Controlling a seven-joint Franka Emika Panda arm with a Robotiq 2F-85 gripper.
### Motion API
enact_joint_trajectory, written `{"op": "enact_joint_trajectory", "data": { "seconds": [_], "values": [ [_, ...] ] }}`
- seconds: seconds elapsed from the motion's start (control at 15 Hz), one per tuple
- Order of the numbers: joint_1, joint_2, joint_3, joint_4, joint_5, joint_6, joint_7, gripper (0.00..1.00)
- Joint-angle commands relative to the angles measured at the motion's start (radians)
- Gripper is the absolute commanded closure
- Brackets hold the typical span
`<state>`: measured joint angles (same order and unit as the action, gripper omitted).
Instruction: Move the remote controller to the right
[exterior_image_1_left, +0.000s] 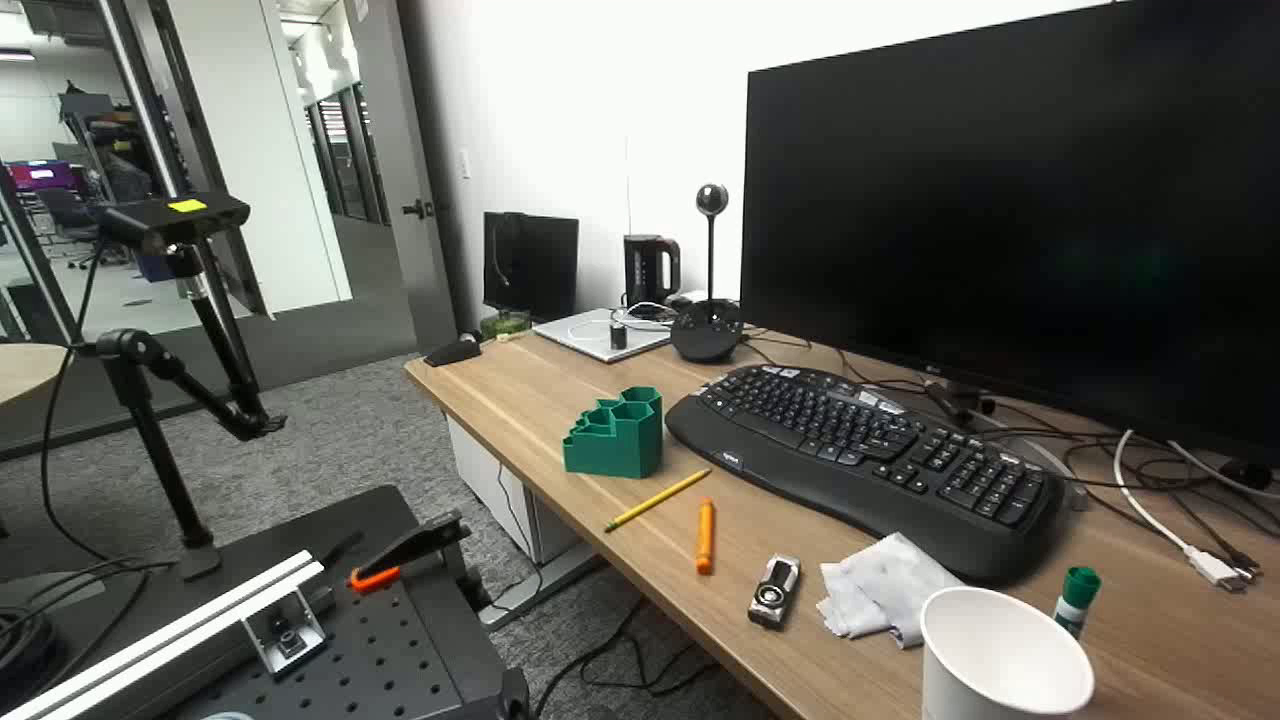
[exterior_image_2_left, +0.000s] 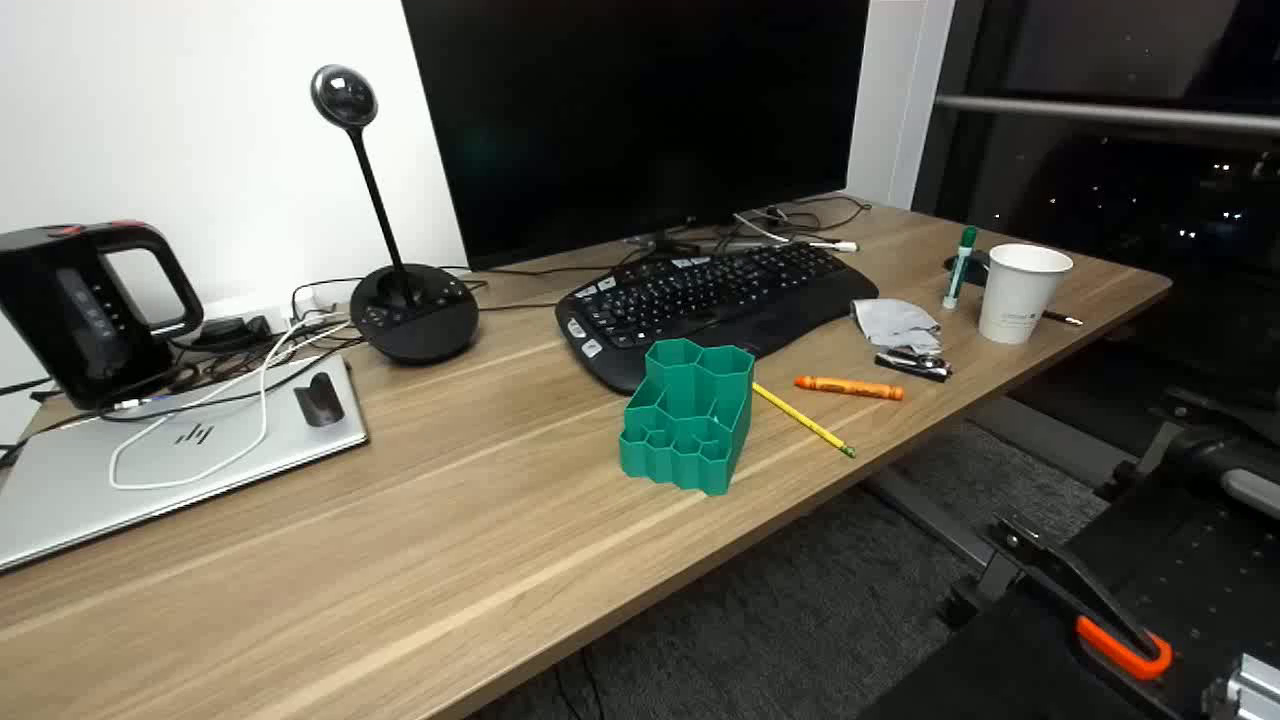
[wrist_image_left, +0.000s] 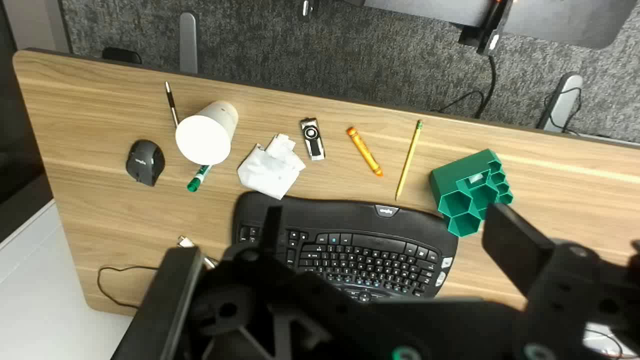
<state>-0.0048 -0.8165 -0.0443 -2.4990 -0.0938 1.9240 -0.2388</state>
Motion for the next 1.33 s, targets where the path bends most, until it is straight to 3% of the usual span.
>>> {"op": "enact_joint_trajectory", "data": {
  "seconds": [0.0,0.53,0.67,1.07,1.27],
  "values": [
    [0.013,0.0,-0.009,0.005,-0.008,-0.003,0.008,0.0],
    [0.013,-0.001,-0.009,0.008,-0.008,-0.003,0.008,0.0],
    [-0.005,0.064,0.02,0.027,-0.035,0.028,0.054,0.0],
    [-0.084,0.438,0.014,0.129,-0.112,0.172,0.225,0.0],
    [-0.09,0.64,-0.005,0.191,-0.075,0.244,0.263,0.0]
  ]
}}
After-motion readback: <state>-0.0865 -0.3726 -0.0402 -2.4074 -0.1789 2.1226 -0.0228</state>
